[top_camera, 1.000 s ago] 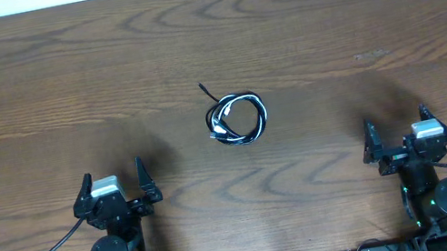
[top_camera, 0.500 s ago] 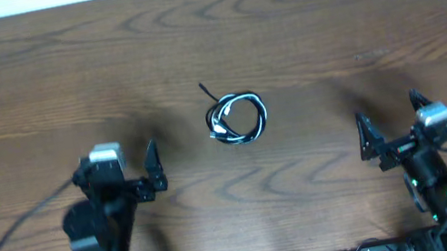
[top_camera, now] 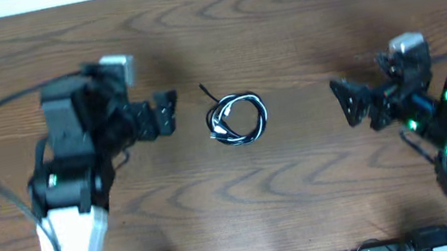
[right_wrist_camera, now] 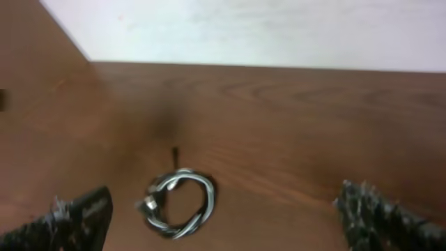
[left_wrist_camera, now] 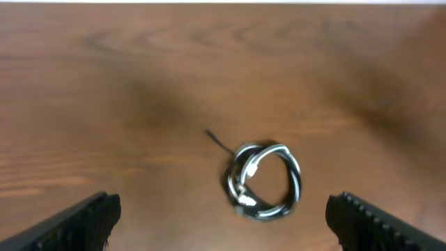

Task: Untangle cables
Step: 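Reach both grippers toward the black-and-white cable bundle and grasp it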

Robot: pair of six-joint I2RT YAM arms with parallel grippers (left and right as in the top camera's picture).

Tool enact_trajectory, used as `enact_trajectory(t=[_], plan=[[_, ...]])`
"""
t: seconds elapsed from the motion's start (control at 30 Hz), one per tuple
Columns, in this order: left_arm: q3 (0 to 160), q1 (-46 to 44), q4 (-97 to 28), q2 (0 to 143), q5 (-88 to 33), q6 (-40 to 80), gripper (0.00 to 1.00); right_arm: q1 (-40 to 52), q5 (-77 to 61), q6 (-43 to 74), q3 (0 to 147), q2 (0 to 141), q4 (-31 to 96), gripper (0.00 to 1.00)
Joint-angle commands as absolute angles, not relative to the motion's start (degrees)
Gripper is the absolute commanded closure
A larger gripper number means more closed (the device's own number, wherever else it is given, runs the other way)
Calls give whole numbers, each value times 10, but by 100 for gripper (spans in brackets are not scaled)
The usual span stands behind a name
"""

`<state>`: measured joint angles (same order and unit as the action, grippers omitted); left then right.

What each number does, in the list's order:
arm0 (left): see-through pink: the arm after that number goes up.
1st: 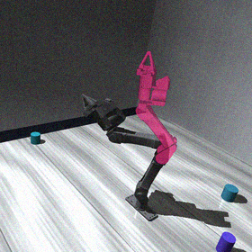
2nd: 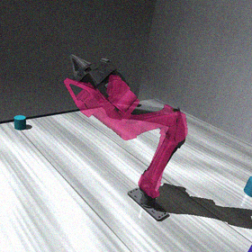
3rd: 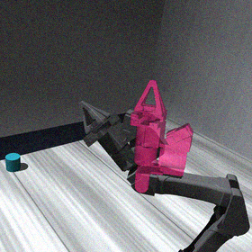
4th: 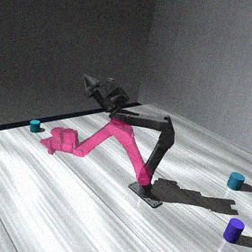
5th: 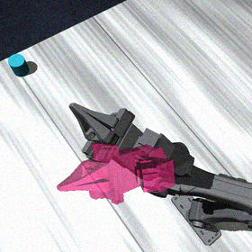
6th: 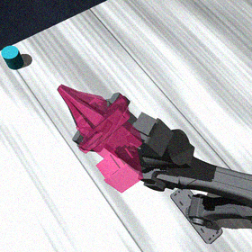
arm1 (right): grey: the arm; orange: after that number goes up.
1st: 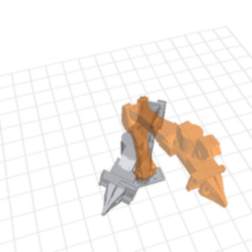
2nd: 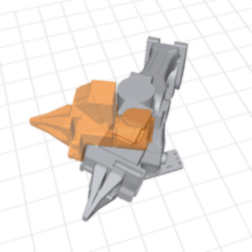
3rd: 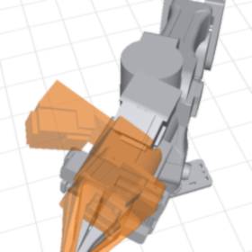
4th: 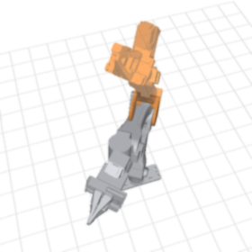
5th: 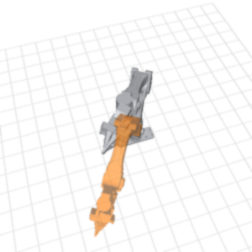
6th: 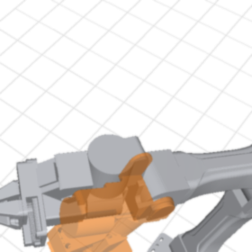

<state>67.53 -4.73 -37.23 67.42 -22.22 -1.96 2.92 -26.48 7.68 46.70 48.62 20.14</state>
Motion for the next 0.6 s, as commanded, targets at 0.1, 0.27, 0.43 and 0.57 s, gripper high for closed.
enact_trajectory(t=[0.1, 0.27, 0.43, 0.57], plan=[[846, -102, -474, 833, -227, -30, 1, -6, -355, 83, 633, 588, 319, 1], [929, -109, -568, 940, -234, -30, 1, -16, -353, 80, 672, 623, 329, 1], [929, -109, -561, 1007, -240, -30, 1, -16, -301, 79, 672, 629, 324, 1], [929, -117, -561, 1062, -312, -97, 1, -14, -308, 79, 671, 629, 342, 10]])
